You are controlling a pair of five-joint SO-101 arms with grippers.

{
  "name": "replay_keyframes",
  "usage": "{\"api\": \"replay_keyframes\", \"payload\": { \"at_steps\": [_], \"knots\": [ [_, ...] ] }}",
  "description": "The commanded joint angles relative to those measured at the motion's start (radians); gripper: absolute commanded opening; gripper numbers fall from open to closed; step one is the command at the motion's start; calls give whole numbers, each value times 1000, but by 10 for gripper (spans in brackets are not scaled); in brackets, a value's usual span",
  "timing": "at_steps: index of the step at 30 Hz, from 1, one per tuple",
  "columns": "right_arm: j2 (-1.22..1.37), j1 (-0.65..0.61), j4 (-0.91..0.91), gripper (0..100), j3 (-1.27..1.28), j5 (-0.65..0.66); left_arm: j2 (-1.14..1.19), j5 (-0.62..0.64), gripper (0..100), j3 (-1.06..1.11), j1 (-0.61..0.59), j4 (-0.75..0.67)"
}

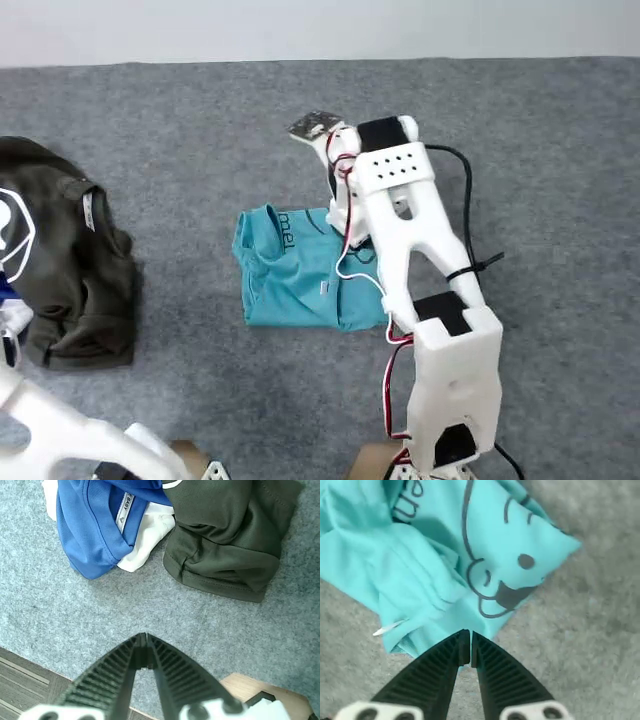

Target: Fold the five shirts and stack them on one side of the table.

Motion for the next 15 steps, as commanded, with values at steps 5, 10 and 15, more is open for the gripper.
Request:
{"api": "replay_keyframes", "payload": {
  "at_steps": [5,10,15],
  "knots": [
    [82,-163,19,9,-6,12,-21,-3,7,-2,-2,-8],
    [35,-387,28,9,-8,15,-21,-3,7,-2,-2,-8],
    [-116,-515,36,9,-8,17,-21,-3,7,-2,-2,-8]
  ]
}}
